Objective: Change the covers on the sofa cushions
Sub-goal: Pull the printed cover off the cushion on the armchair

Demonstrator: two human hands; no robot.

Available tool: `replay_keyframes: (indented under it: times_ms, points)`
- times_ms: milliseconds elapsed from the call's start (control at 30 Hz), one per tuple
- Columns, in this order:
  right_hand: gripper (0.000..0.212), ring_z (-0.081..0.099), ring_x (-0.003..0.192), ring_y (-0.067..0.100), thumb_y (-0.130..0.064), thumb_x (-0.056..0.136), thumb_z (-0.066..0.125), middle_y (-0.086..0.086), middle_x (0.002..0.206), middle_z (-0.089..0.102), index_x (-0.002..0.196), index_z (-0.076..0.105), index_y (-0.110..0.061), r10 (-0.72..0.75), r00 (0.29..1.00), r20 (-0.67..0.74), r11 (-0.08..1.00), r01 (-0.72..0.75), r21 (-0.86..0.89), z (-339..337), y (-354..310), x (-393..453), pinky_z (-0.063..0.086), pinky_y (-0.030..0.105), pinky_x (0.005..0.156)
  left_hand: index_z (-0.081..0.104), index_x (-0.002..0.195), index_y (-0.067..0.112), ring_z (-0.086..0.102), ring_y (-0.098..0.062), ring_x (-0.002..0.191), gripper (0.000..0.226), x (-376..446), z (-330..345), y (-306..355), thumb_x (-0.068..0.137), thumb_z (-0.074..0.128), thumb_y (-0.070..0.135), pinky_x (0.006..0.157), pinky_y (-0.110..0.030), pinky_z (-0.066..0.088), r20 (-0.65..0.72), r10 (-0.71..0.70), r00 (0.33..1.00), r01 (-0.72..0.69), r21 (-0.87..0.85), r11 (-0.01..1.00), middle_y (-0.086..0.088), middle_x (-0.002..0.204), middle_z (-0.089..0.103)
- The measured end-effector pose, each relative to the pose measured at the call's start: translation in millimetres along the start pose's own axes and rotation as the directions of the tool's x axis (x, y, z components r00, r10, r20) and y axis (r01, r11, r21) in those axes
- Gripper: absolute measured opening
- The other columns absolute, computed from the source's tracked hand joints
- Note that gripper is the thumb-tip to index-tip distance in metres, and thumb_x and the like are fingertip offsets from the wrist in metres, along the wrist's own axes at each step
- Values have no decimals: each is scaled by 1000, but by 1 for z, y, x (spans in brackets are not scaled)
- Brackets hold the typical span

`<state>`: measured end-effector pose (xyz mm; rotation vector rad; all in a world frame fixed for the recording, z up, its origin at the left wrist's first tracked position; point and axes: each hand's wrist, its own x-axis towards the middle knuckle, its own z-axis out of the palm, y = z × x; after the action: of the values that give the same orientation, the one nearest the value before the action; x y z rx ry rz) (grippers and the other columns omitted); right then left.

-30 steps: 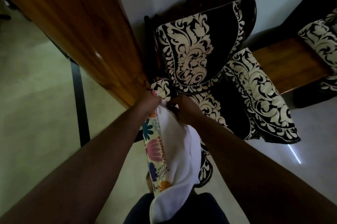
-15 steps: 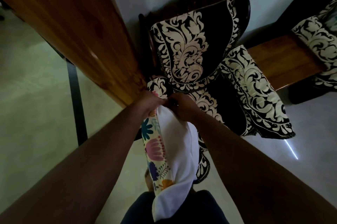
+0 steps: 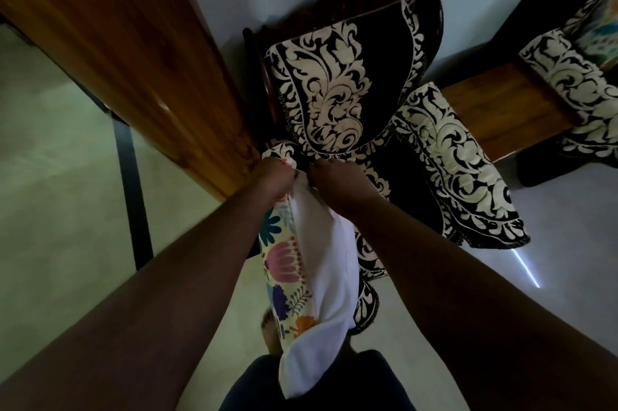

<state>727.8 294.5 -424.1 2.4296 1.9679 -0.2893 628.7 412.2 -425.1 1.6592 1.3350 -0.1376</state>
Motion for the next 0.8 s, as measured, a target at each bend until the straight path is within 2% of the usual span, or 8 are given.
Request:
replay_keyframes:
  times_ms: [100,233,367,467,567,633,700,800]
  points:
    - [27,63,100,27,-23,98,47,8,117,62,117,63,-13,96,989,-109,995,-94,25,11,10,-30,54,40,72,61,126,-2,67,-39,109,35,9,3,5,97,61,16,72,-33,53,-18,0,1000,-2,-70,998,-22,125,66]
    - [21,63,91,25,-22,96,47,4,107,60,111,62,-17,191,981,-32,974,-185,134,48,7,-96,50,34,64,62,124,2,69,-36,104,39,24,8,3,90,65,20,79,-38,60,-69,-45,997,29,-211,977,-16,118,68]
    - [14,63,71,23,-27,98,53,-1,102,59,107,60,-21,356,933,-43,894,-327,307,73,3,-131,55,40,54,44,147,21,59,-32,119,81,8,17,-2,78,74,50,99,-51,53,-122,-25,992,-20,-359,933,-11,140,56]
    - [17,63,72,21,-29,96,49,-1,105,60,108,59,-22,409,908,-92,872,-358,334,71,10,-130,56,41,55,1,158,40,22,-36,150,112,-36,34,-15,73,60,84,111,-65,33,-148,385,911,-366,144,920,-3,167,13]
    - [18,63,74,20,-31,97,48,-2,104,60,108,60,-23,453,887,-95,854,-401,332,63,17,-124,56,40,57,-8,158,41,-11,-39,153,109,-74,63,-41,73,35,94,111,-75,11,5,528,849,-406,647,646,-3,168,-17]
    - [16,63,75,20,-30,97,50,-2,103,61,106,60,-22,456,884,-97,850,-402,340,63,16,-123,55,39,57,8,158,45,-13,-40,153,84,-77,78,-50,88,39,80,108,-80,12,71,527,847,-366,796,482,-4,168,-15]
    - [15,63,76,20,-29,98,50,-2,103,61,105,62,-24,463,882,-90,842,-406,355,65,11,-126,55,39,60,41,146,47,-5,-37,154,53,-68,84,-51,96,45,62,108,-78,17,142,546,826,-382,853,356,-2,169,2]
    - [18,65,83,20,-31,100,48,-4,105,62,107,65,-27,495,868,-38,813,-448,371,74,-1,-134,54,34,64,67,121,39,16,-29,149,30,-60,82,-40,97,52,49,107,-66,29,168,585,794,-420,847,327,3,159,32]
